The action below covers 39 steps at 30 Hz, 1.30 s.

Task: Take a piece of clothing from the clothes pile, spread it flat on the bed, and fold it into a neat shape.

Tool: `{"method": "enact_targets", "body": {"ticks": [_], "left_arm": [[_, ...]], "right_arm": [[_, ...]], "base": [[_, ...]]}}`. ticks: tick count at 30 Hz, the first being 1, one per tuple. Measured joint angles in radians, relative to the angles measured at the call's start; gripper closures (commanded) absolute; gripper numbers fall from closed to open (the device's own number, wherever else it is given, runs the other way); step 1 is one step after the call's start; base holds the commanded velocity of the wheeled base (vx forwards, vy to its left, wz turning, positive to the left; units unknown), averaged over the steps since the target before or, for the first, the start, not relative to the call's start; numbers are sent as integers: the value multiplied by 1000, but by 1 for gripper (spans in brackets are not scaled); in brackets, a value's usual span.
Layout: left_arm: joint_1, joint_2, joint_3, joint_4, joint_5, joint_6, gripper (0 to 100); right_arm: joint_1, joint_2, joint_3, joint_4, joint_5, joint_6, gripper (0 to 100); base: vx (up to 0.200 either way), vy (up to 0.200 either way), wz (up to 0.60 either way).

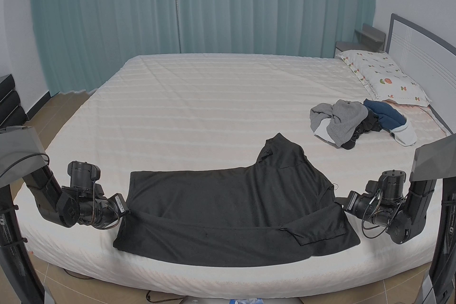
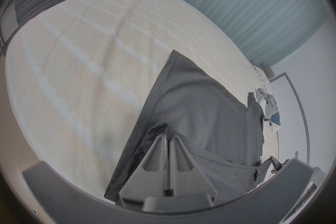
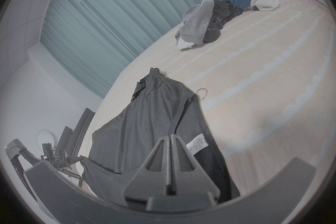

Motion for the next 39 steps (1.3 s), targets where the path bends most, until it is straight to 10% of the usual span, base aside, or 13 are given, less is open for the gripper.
{"method": "enact_targets", "body": {"ticks": [18, 19, 20, 39], "left_arm": [[3, 47, -17, -5, 1, -1, 100], [3, 49, -17, -5, 1, -1, 0], [3, 50, -18, -4, 1, -1, 0], [65, -29, -2, 11, -108, 32, 0]], "right_arm": [[-31, 66, -29, -30, 0, 50, 100], [-31, 72, -29, -36, 0, 51, 100], [-32, 78, -27, -42, 1, 50, 0], [-30, -4, 145, -132, 55, 201, 0]], "base": [[0, 0, 0], [0, 0, 0], [0, 0, 0], [0, 0, 0]]}}
